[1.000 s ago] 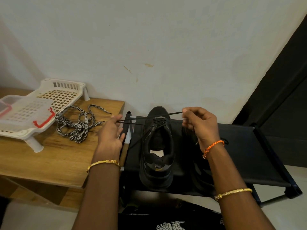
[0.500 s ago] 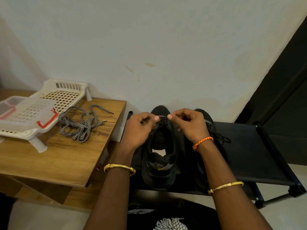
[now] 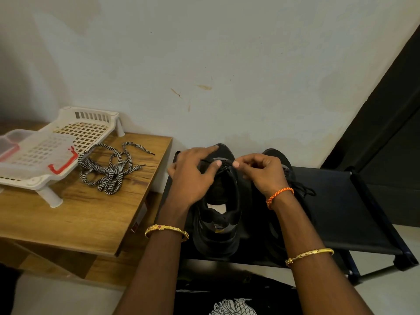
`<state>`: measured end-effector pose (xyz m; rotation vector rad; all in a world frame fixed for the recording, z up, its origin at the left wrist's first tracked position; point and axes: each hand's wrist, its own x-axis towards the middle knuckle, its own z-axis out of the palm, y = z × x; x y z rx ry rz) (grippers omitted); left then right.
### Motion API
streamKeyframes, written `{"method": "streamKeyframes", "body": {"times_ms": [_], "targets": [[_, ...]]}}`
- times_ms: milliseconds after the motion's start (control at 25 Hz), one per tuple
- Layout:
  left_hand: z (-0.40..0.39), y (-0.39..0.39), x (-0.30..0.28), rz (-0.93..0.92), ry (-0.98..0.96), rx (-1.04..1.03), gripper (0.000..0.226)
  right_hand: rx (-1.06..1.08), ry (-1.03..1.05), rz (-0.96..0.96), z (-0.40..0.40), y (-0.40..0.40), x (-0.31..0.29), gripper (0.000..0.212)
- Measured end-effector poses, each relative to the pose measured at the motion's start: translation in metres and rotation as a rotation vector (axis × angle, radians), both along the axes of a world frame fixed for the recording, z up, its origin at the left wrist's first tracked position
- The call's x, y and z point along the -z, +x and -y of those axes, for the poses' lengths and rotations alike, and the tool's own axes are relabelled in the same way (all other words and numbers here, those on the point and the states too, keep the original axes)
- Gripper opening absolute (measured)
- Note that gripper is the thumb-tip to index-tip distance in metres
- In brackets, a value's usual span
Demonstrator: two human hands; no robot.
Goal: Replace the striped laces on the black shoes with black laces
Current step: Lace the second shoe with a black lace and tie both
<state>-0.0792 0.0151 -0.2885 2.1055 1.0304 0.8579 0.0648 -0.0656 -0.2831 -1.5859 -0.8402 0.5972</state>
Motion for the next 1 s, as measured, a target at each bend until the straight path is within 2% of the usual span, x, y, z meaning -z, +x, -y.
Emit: {"method": "streamKeyframes", "body": {"times_ms": [120, 240, 400, 560, 640, 760, 920, 1000], "targets": [[0.009, 0.013, 0.001, 0.088, -0.064, 0.077, 0.024, -0.092, -0.018, -0.015, -0.001, -0.006, -0.001, 0.012], [0.008, 0.018, 0.001, 0.072, -0.066, -0.021, 0.012, -0.05, -0.042, -0.026, 0.0, -0.006, 0.001, 0.012], [0.012, 0.02, 0.002, -0.17, 0.081, -0.065, 0.011, 0.022, -0.098, 0.022, -0.004, -0.002, 0.006, 0.008], [0.015, 0.024, 0.006, -0.404, 0.275, -0.117, 0.015, 0.115, -0.165, -0.072, -0.006, 0.005, 0.014, 0.018], [0.019, 0.028, 0.009, -0.461, 0.307, -0.179, 0.017, 0.102, -0.22, -0.086, -0.008, 0.006, 0.018, 0.019], [0.02, 0.035, 0.016, -0.427, 0.149, -0.229, 0.014, 0.089, -0.236, -0.107, -0.012, 0.003, 0.022, 0.021], [0.015, 0.039, 0.018, -0.204, -0.156, -0.265, 0.002, 0.076, -0.26, -0.08, -0.014, 0.002, 0.022, 0.021], [0.014, 0.042, 0.018, -0.163, -0.257, -0.3, 0.013, 0.062, -0.257, -0.092, -0.013, 0.002, 0.021, 0.02]]}}
